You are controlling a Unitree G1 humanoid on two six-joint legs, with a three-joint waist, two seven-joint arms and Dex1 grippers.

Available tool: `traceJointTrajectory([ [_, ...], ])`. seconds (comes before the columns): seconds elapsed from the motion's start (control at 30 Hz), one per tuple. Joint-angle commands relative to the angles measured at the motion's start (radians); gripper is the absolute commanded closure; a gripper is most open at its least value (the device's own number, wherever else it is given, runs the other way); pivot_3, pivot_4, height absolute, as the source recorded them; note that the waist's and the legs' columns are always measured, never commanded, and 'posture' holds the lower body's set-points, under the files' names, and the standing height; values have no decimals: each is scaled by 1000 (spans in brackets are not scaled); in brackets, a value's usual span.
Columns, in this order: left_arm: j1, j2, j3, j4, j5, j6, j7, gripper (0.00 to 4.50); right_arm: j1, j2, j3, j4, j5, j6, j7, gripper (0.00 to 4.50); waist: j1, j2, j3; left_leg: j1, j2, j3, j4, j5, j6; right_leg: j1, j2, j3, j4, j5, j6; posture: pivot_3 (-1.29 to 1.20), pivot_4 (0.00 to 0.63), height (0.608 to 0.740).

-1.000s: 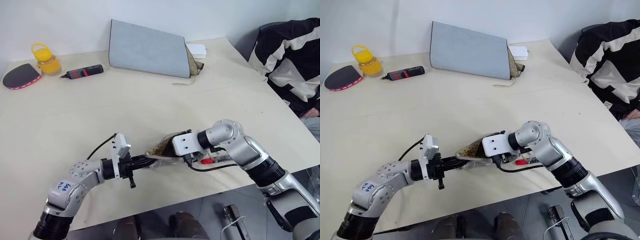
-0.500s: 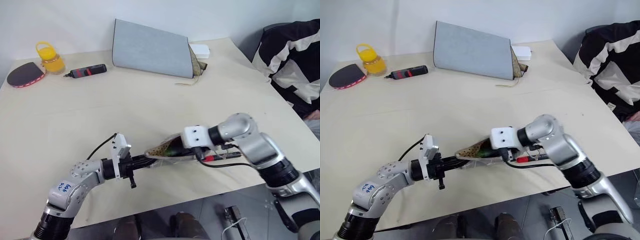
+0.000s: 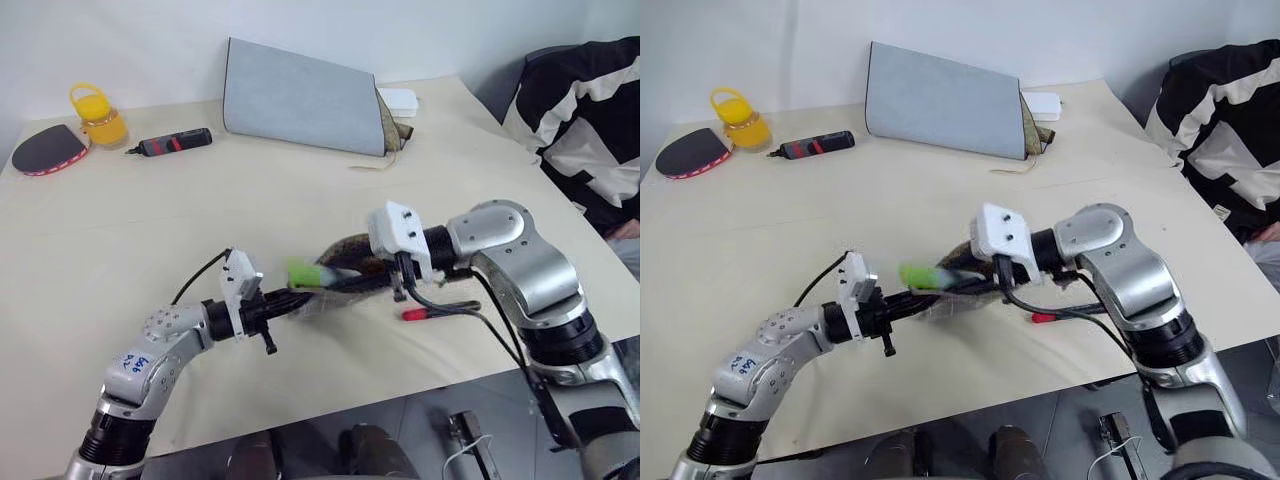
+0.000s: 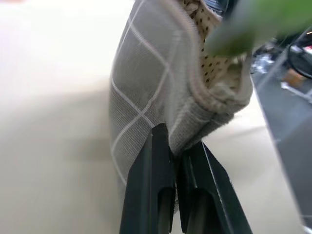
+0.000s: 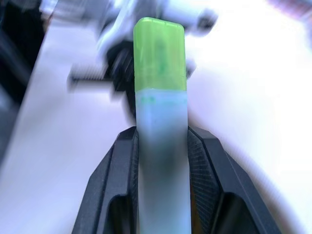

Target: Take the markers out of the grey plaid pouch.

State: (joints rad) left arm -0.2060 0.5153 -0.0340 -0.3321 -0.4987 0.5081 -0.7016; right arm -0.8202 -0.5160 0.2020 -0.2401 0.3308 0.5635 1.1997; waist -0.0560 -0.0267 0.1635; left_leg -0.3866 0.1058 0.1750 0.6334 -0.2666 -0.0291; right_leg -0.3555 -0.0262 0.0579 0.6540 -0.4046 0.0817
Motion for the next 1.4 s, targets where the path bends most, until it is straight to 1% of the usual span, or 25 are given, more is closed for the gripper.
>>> traceJointTrajectory([
  [0.03,-49,24,34,35,115,-98,57,4500,-91,44,-113,34,52,-32,-93,3441,2,0,0,0,0,0,0,0,0,0,0,0,0,0,0,0,150,740],
  [0.17,-113,106,98,175,311,-263,162,4500,-157,46,-186,121,74,-64,-139,3441,1,0,0,0,0,0,-1,0,0,-1,-1,0,1,0,0,0,150,740],
  [0.23,-130,150,138,245,381,-321,220,4500,-173,19,-188,172,38,-104,-149,3441,-1,0,0,0,0,1,-2,0,0,-2,0,0,1,0,0,0,150,740],
  [0.3,-135,188,192,297,424,-381,271,4500,-159,-37,-142,245,-54,-187,-144,3441,-2,0,0,0,0,2,-2,0,0,-3,0,0,1,0,0,0,150,740],
  [0.33,-123,222,197,317,484,-439,299,4500,-138,-69,-104,292,-121,-249,-150,3441,-3,-1,0,0,0,3,-2,0,0,-4,-1,0,1,0,0,0,150,740],
  [0.4,-78,253,216,336,553,-494,347,4500,-76,-123,-27,421,-268,-409,-191,3441,-5,-1,-1,0,0,3,-2,0,0,-4,-1,1,0,0,0,0,150,740],
  [0.47,-42,254,224,342,580,-512,371,4500,-38,-153,23,518,-365,-540,-220,3441,-5,-1,-1,2,0,4,-3,0,0,-4,-2,1,0,0,0,0,150,740],
  [0.53,-2,227,224,328,580,-510,376,4500,-14,-183,86,613,-484,-672,-270,3441,-4,0,0,1,0,5,-3,0,0,-4,-3,1,0,0,0,0,150,740],
  [0.6,58,191,212,309,586,-512,382,4500,23,-164,112,675,-514,-716,-290,3441,-6,1,1,1,0,7,-3,0,0,-6,-3,2,1,0,0,0,150,740],
  [0.67,97,166,205,290,583,-499,370,4500,37,-126,101,709,-501,-731,-311,3441,-7,1,1,1,1,8,-3,0,0,-6,-2,2,3,0,0,0,150,740],
  [0.77,132,140,222,263,534,-464,338,4500,40,-111,94,746,-509,-755,-321,3441,-19,1,1,2,3,9,-3,0,-1,-6,0,2,5,0,0,0,150,740],
  [0.8,145,134,228,248,495,-449,304,4241,41,-109,90,754,-505,-756,-319,3091,-23,1,1,2,4,8,-3,1,-1,-6,1,2,5,0,0,0,150,740],
  [0.83,155,135,230,236,484,-440,290,3968,42,-106,83,757,-494,-755,-309,2720,-25,1,1,2,3,8,-3,1,-1,-5,0,2,5,0,0,0,150,740],
  [0.87,162,136,231,227,479,-434,279,3775,43,-104,79,759,-487,-756,-301,2439,-25,1,1,2,3,8,-3,0,-1,-5,0,2,5,0,0,0,150,740],
  [0.9,164,135,235,220,478,-432,279,3473,45,-96,67,752,-471,-744,-296,2103,-25,1,1,2,3,8,-3,0,-1,-5,0,2,5,0,0,0,150,740],
  [1.0,175,110,275,159,374,-410,236,2527,54,-73,16,709,-395,-694,-274,1062,-26,1,1,2,3,8,-3,0,-1,-5,0,2,6,0,0,0,150,740],
  [1.03,184,97,301,126,308,-365,218,2202,63,-61,-14,683,-350,-665,-265,693,-26,1,1,2,3,8,-3,0,-1,-5,0,2,6,0,0,0,150,740],
  [1.1,216,73,342,45,128,-248,159,1544,85,-47,-61,639,-285,-655,-261,15,-26,1,1,2,3,7,-3,0,-1,-5,0,2,6,0,0,0,150,740],
  [1.13,228,66,354,17,71,-207,139,1212,95,-44,-75,624,-266,-653,-259,0,-26,1,1,2,3,6,-3,0,-1,-5,0,2,6,0,0,0,150,740],
  [1.17,275,73,366,-27,17,-168,106,944,121,-34,-113,573,-202,-593,-256,0,-26,1,1,2,3,5,-3,0,-2,-4,0,1,6,0,0,0,150,740],
  [1.27,403,78,418,-121,-93,-104,53,944,226,-17,-208,401,-31,-441,-252,0,-27,1,1,2,3,2,-3,-1,-2,-3,-1,0,6,0,0,0,150,740],
  [1.33,437,81,438,-138,-97,-92,63,944,289,-30,-233,321,16,-390,-241,0,-24,1,1,2,3,0,-4,-1,-3,-2,0,0,4,0,0,0,150,740],
  [1.4,454,72,482,-151,-103,-106,81,944,374,-80,-258,263,40,-383,-190,0,-15,1,1,1,2,0,-3,-1,-2,-1,0,0,2,0,0,0,150,740],
])
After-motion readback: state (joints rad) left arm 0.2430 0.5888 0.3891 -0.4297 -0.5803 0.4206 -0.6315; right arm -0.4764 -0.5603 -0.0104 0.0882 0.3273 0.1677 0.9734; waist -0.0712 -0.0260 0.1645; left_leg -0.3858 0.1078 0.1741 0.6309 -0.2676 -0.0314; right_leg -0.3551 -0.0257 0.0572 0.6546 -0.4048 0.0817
